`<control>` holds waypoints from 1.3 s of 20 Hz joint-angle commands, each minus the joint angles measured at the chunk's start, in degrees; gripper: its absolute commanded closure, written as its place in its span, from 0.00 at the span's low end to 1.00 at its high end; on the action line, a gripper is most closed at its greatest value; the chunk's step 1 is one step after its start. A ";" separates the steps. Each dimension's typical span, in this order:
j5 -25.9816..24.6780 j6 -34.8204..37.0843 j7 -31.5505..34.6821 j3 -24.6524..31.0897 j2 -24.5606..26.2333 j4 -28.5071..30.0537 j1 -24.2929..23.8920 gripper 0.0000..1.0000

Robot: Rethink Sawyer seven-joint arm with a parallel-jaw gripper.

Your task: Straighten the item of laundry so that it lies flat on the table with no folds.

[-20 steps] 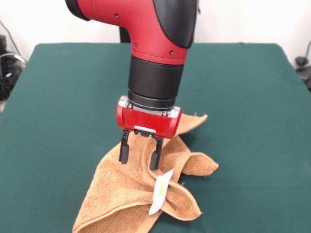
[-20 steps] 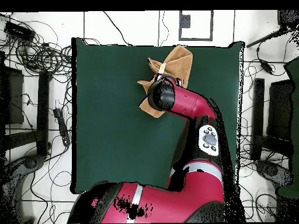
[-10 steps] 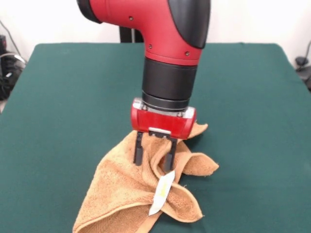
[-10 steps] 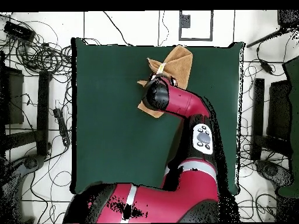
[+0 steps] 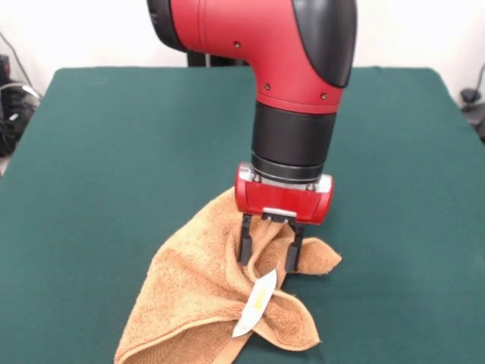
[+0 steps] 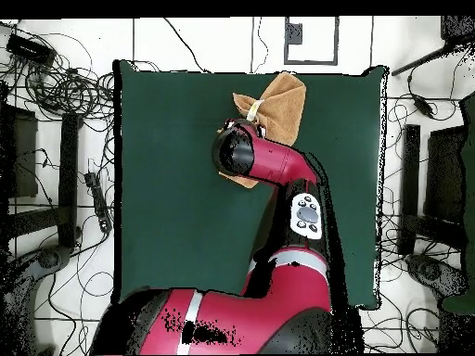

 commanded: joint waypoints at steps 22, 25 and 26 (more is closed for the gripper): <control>-1.15 2.27 7.04 5.89 3.04 1.84 -0.71 0.00; -1.75 2.47 6.09 6.45 2.35 2.47 -1.74 0.00; -2.03 2.62 5.69 6.63 2.01 2.77 -2.10 0.00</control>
